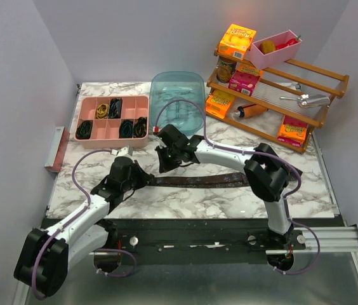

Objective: Roll the ties
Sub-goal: Roll the tie at the center of the board.

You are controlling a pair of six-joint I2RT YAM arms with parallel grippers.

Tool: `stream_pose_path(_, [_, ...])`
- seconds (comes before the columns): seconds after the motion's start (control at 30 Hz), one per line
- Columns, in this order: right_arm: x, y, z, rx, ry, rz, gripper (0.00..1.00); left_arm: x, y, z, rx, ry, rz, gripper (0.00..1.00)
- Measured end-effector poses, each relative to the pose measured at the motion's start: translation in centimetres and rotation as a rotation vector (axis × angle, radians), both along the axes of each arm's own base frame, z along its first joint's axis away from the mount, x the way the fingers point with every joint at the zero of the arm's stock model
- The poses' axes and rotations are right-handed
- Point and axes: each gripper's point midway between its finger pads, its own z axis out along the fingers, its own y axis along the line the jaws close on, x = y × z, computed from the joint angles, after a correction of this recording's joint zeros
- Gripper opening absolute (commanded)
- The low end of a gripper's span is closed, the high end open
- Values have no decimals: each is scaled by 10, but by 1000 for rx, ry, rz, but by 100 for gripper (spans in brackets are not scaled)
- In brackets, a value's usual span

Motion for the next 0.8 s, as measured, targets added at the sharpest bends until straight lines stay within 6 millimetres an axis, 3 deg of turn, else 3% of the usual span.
stream_pose_path(0.17, [0,-8,-9,-28,8,-11,0,0,-6,-3,-5,9,-12,21])
stream_pose_path(0.3, [0,-12,-12,-38,10,-13,0,1,-10,-5,-9,13,-16,57])
stream_pose_path(0.33, [0,-12,-12,-39,10,-12,0,1,-10,-6,-10,13,-14,57])
stream_pose_path(0.47, [0,-12,-9,-36,4,-12,0,1,-12,-7,-28,7,-8,56])
stream_pose_path(0.57, [0,-12,-5,-31,-3,-11,0,1,-13,-9,-42,4,0,44])
stream_pose_path(0.67, [0,-12,-5,-30,-5,-8,1,1,-13,-11,-60,3,10,28])
stream_pose_path(0.7, [0,-12,-5,-30,-6,-7,0,0,-13,-12,-63,4,13,19])
stream_pose_path(0.8, [0,-12,-5,-31,-6,-5,0,-2,-13,-16,-71,9,19,6])
